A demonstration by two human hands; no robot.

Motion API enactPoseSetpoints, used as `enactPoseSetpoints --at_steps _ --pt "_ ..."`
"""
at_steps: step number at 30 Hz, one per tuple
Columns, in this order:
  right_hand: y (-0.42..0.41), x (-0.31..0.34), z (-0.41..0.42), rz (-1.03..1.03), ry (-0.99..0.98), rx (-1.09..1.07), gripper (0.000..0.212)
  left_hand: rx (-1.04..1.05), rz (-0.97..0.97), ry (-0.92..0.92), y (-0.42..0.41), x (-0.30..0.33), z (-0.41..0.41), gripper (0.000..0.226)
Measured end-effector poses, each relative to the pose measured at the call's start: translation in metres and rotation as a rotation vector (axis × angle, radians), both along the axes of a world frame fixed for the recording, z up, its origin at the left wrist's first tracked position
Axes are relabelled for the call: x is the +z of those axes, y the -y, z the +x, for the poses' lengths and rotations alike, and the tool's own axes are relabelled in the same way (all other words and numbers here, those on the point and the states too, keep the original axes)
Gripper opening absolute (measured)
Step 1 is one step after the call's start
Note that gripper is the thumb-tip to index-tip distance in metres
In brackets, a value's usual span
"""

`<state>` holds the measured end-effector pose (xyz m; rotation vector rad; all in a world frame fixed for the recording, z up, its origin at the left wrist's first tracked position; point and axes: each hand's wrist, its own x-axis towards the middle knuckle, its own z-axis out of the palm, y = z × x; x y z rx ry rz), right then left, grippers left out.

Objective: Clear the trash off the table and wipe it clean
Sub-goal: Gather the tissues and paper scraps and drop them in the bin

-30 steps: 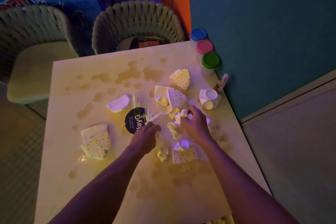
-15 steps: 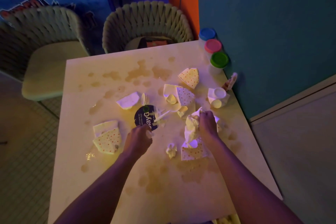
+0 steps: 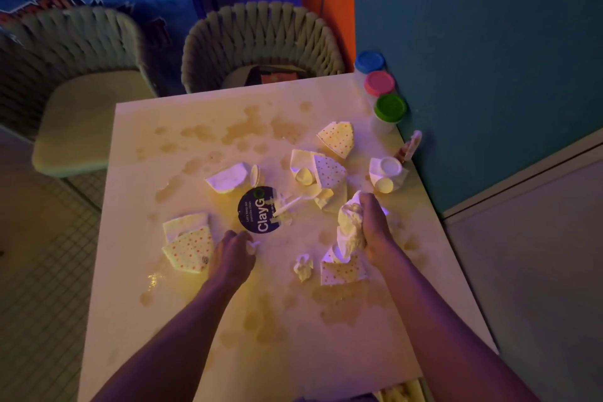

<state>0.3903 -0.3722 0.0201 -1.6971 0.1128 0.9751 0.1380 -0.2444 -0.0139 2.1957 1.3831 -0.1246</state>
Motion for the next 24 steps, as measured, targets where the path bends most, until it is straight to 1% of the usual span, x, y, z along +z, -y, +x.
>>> enactPoseSetpoints --at_steps 2,3,4,6,7,10,13,15,18,24 --pt "0.002 0.009 -0.004 0.003 -0.018 0.034 0.052 -0.011 0.006 0.006 0.001 0.002 0.000 0.028" --pt "0.002 0.013 -0.006 -0.003 -0.020 0.034 0.052 -0.018 0.003 0.014 0.003 0.004 0.000 0.028" --pt "0.002 0.019 -0.009 0.001 -0.020 0.030 0.043 -0.028 -0.002 0.027 0.005 0.005 0.002 0.029" --pt "0.005 0.017 -0.010 0.023 -0.035 -0.005 0.017 -0.052 -0.008 0.061 0.011 0.011 0.007 0.029" --pt "0.006 0.017 -0.010 0.023 -0.049 -0.023 0.009 -0.060 -0.012 0.084 0.015 0.014 0.011 0.029" --pt "0.011 0.016 -0.012 0.038 -0.082 -0.079 0.011 -0.094 -0.033 0.193 0.032 0.019 0.022 0.034" --pt "0.015 0.015 -0.010 0.052 -0.068 -0.115 0.012 -0.134 -0.067 0.246 0.052 0.023 0.035 0.043" --pt "0.019 0.014 -0.008 0.046 -0.013 -0.130 0.013 -0.183 -0.092 0.223 0.064 0.024 0.046 0.049" --pt "0.027 0.011 -0.004 0.055 0.044 -0.169 0.010 -0.227 -0.096 0.150 0.077 0.019 0.056 0.053" --pt "0.045 0.004 0.013 0.058 0.101 -0.249 0.015 -0.296 -0.015 -0.058 0.089 0.008 0.065 0.052"
